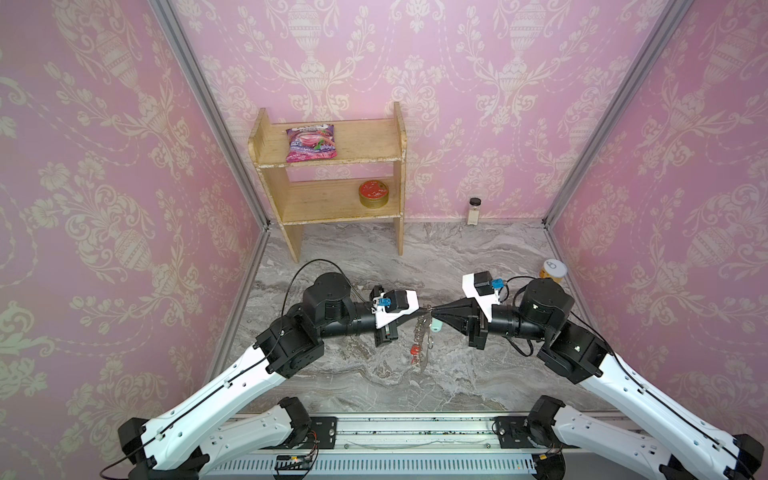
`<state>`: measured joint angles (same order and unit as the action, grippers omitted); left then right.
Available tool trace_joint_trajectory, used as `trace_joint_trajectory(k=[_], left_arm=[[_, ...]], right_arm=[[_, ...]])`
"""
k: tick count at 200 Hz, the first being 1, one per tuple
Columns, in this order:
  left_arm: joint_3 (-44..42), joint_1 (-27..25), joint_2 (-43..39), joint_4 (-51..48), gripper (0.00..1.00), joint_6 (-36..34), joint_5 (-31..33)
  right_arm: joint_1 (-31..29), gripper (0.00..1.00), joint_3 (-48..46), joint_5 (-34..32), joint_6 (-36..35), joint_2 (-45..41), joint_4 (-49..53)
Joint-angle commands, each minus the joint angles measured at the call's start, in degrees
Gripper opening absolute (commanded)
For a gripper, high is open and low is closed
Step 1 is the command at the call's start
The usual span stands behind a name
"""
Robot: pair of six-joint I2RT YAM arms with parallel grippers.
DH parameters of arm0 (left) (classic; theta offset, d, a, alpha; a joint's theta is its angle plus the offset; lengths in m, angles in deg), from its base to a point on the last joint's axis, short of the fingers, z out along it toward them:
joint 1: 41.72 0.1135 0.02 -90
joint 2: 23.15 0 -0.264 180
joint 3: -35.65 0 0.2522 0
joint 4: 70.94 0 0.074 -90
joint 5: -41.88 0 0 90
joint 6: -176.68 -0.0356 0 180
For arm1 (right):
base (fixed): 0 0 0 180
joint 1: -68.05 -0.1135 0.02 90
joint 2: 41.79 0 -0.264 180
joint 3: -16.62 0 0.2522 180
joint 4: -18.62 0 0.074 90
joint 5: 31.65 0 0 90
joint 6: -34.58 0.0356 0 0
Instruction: Put the keys on the keyring
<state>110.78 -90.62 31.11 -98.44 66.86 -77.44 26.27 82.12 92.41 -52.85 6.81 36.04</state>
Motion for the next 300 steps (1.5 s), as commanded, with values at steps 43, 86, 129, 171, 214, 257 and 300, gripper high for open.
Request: trace_joint_trajectory(k=[43,86,129,171,214,257,300], left_arm=[[-0.1,0.2,-0.2,2.6,0.00,0.8,0.1],[0.5,0.3,0.0,0.8,0.00,0.1,0.9],[1.5,0.3,0.4,-1.2,0.22,0.6,1.3],[2.8,0.3,0.9,-4.2,0.49,0.8,2.0],[4.8,0.3,3.0,-7.6,0.63,2.3,1.0],[6.9,0.2,5.4,-9.0,0.58,5.9,-1.2],[7.3,-0.4,8.0,-8.9,0.55,8.9,0.8]], right_arm=[[-0.8,0.00,0.2,-1.0,-2.2,-1.7,0.8],[-0.9,0.00,3.3,-3.8,-5.8,-1.6,8.2],[-1.0,0.00,7.1,-6.5,-9.2,-0.6,15.9],[-1.0,0.00,10.2,-8.4,-11.1,1.4,21.5],[-1.2,0.00,12.6,-11.3,-11.3,4.3,24.5],[-1.5,0.00,13.0,-14.2,-9.9,5.1,23.9],[-1.7,0.00,12.9,-15.7,-8.8,4.7,23.2]])
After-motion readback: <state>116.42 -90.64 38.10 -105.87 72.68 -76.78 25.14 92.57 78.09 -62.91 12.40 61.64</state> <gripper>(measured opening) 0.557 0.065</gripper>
